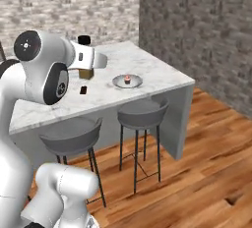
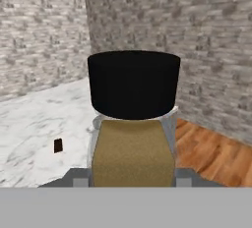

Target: Take the cinnamon bottle from the cabinet and place it on the dining table, next to the plate with the cupcake. Then take the chocolate from the dining counter and place it on the cupcake plate.

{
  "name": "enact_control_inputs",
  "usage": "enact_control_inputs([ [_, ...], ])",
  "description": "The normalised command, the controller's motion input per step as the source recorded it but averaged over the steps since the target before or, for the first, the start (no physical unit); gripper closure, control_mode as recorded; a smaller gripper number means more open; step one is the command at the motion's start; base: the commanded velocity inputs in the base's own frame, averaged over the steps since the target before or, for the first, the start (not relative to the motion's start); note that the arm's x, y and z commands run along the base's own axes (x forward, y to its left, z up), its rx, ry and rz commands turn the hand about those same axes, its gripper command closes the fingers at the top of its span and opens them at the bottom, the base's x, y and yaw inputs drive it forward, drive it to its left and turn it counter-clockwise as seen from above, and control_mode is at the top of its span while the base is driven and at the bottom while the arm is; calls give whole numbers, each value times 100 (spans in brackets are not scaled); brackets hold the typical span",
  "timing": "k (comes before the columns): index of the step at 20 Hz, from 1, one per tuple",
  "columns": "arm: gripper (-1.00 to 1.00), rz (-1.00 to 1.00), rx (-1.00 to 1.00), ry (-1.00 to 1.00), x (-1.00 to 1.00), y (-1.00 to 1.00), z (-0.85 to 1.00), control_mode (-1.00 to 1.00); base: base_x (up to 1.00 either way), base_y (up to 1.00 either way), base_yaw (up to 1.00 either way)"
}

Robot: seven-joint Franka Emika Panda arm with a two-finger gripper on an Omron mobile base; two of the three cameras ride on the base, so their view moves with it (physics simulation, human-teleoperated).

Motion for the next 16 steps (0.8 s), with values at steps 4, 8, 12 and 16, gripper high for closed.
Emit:
enact_control_inputs([
  [4,100,0,0,0,0,0,0,100,54,-64,58],
  [8,100,0,0,0,0,0,0,100,36,-68,58],
  [12,100,0,0,0,0,0,0,100,29,-71,58],
  [16,100,0,0,0,0,0,0,100,39,-76,52],
])
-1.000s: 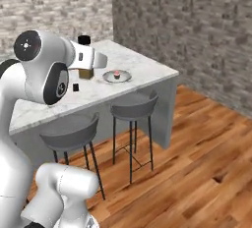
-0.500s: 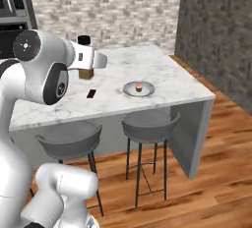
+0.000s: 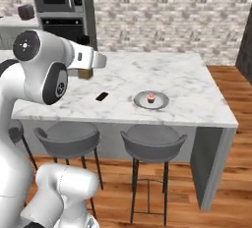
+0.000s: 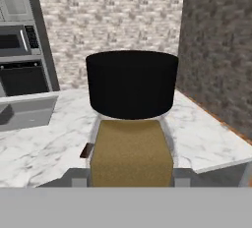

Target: Take the cinnamon bottle from the cabinet and place it on the dining table, next to the plate with the cupcake. Then take the chocolate from the dining counter and place it on the cupcake plate.

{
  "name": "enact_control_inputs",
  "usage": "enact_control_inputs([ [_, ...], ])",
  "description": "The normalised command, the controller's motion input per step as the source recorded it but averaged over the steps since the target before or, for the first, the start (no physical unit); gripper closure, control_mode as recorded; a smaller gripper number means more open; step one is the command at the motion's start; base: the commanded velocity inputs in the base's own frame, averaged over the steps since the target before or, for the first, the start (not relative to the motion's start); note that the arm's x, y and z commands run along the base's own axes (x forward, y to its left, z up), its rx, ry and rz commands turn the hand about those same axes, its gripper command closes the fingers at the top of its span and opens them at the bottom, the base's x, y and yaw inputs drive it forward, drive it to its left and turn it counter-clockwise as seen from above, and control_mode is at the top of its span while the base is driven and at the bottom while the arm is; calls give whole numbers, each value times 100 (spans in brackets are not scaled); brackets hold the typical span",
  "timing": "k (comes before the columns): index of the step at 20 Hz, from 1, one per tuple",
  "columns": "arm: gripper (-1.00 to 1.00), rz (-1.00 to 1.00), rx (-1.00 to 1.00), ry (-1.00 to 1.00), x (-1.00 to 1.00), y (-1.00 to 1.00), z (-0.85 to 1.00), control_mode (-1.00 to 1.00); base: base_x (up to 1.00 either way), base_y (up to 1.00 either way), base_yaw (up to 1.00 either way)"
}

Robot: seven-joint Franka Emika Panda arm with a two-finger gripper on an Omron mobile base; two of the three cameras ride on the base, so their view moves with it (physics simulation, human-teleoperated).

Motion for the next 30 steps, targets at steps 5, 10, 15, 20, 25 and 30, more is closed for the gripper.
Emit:
enact_control_inputs([
  [5,100,0,0,0,0,0,0,100,23,-86,33],
  [10,100,0,0,0,0,0,0,100,45,-76,14],
  [15,100,0,0,0,0,0,0,100,62,-50,1],
  [20,100,0,0,0,0,0,0,100,63,-22,0],
  [25,100,0,0,0,0,0,0,100,67,-14,6],
  [30,100,26,0,6,72,-50,-62,-100,0,0,0],
])
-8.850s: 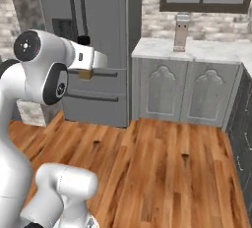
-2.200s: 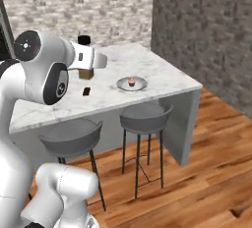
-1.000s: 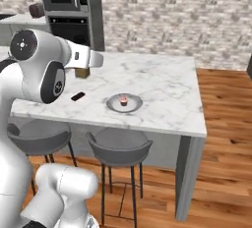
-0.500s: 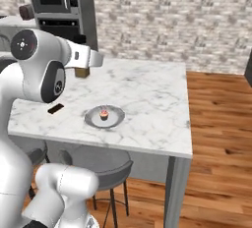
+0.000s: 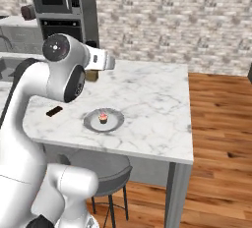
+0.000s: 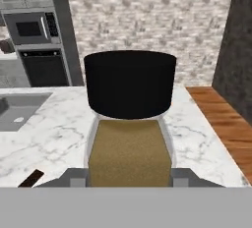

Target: Take the cinnamon bottle from the cabinet and place it on the dining table, next to the plate with the cupcake. Then take the chocolate from the dining counter and place it on the cupcake plate.

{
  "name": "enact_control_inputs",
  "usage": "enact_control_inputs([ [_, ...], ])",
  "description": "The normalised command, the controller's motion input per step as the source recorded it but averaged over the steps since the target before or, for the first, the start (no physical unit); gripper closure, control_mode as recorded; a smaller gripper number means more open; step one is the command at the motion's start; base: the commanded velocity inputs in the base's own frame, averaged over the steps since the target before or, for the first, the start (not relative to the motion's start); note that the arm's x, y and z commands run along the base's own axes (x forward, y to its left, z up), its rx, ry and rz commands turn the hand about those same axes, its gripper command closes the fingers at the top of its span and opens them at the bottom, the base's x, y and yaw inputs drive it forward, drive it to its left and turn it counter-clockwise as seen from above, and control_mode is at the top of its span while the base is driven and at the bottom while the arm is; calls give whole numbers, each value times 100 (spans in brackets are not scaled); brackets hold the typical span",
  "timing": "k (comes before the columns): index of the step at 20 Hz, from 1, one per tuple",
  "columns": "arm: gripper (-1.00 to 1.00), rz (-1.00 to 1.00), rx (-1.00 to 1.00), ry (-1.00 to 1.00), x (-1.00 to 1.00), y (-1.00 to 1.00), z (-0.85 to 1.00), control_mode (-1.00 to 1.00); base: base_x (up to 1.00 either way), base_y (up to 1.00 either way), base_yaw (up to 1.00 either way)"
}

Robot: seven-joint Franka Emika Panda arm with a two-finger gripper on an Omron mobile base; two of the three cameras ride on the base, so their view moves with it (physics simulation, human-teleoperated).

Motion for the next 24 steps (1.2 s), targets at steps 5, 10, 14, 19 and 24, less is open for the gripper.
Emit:
enact_control_inputs([
  [5,100,31,-5,23,92,-50,-99,-100,0,0,0],
  [10,100,25,-4,20,80,-41,-100,-100,0,0,0],
  [14,100,22,0,2,50,-33,-94,-100,0,0,0],
  [19,100,21,0,0,33,-28,-78,-100,0,0,0],
  [24,100,20,0,0,37,-3,-69,-100,0,0,0],
])
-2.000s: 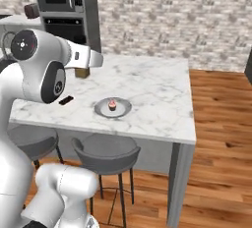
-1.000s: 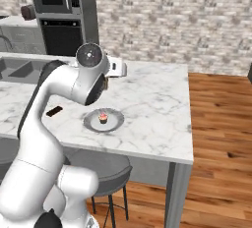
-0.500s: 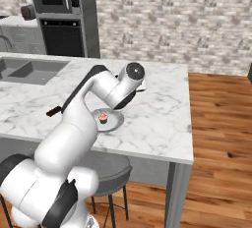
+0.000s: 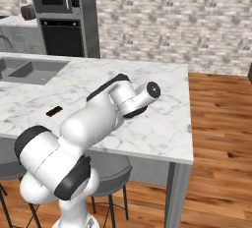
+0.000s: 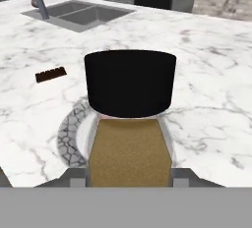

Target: Take the cinnamon bottle from the cabinet and place it on the dining table, next to the plate with the cupcake. Then take the chocolate from the dining counter and place it on the cupcake plate.

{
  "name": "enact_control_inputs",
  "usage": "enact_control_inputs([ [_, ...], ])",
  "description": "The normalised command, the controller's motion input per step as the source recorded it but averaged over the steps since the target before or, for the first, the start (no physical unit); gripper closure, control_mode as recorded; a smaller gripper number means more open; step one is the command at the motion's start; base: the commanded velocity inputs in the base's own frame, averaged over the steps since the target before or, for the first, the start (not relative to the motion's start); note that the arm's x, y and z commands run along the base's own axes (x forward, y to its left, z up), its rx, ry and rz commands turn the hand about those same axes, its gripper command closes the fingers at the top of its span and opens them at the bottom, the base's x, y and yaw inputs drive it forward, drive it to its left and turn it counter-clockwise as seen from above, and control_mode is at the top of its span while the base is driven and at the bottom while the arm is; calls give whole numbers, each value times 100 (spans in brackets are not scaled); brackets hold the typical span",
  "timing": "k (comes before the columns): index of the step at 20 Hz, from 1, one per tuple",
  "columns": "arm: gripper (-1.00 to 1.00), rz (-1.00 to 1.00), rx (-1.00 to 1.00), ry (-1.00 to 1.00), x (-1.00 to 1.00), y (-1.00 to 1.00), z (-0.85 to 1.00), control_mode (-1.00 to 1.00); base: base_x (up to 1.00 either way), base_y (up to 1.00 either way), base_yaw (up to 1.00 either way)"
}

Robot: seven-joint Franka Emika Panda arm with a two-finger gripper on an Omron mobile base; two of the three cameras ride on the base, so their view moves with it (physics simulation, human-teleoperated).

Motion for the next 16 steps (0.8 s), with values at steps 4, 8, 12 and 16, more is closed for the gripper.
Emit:
enact_control_inputs([
  [4,100,18,3,0,22,-1,-45,-100,0,0,0],
  [8,100,5,5,2,0,-3,-9,-100,0,0,0],
  [12,100,12,4,-16,7,0,-28,-100,0,0,0],
  [16,100,10,5,-15,7,1,-31,-100,0,0,0],
])
